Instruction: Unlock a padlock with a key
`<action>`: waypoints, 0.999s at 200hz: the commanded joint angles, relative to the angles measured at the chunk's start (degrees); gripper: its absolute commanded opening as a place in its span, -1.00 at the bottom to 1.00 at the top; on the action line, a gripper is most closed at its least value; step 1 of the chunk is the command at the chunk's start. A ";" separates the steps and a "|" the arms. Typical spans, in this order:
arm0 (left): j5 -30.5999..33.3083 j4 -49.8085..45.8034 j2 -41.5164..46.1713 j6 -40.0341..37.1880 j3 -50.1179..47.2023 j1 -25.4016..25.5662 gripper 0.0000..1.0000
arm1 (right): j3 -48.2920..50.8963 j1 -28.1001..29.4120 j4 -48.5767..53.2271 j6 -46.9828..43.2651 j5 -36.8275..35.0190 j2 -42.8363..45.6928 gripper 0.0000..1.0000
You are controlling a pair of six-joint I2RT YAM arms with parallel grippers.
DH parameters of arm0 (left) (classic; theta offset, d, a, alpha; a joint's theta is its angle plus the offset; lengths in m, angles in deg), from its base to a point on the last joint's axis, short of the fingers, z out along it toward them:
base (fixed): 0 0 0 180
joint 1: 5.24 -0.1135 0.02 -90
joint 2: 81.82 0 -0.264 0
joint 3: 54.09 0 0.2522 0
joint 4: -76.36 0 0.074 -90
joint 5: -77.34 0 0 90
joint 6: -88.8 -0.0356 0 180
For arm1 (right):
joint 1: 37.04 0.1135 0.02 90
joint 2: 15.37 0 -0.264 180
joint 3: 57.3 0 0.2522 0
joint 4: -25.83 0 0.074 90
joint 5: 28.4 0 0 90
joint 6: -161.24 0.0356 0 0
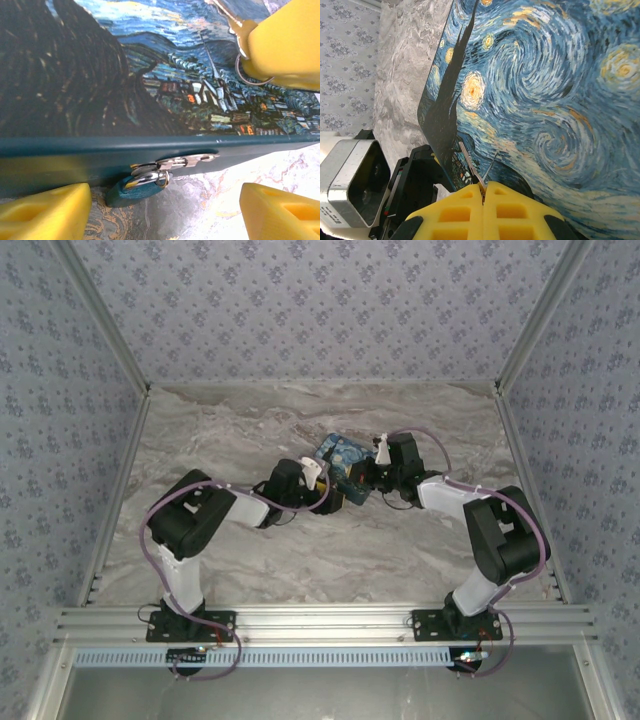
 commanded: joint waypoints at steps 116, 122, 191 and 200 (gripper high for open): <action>0.22 -5.68 -1.86 3.34 4.57 1.85 0.21 | 0.86 0.77 2.90 0.33 -1.83 -0.08 -0.98; 0.32 -5.83 -1.97 3.75 4.84 1.85 0.20 | 0.80 0.77 2.91 0.32 -1.84 -0.07 -0.98; 2.10 -8.26 -2.90 6.82 7.06 1.88 0.10 | 0.88 0.94 3.25 0.37 -2.09 0.38 -0.98; 2.09 -8.48 -3.03 6.83 7.31 1.84 0.08 | 0.85 0.94 3.32 0.37 -2.10 0.46 -0.98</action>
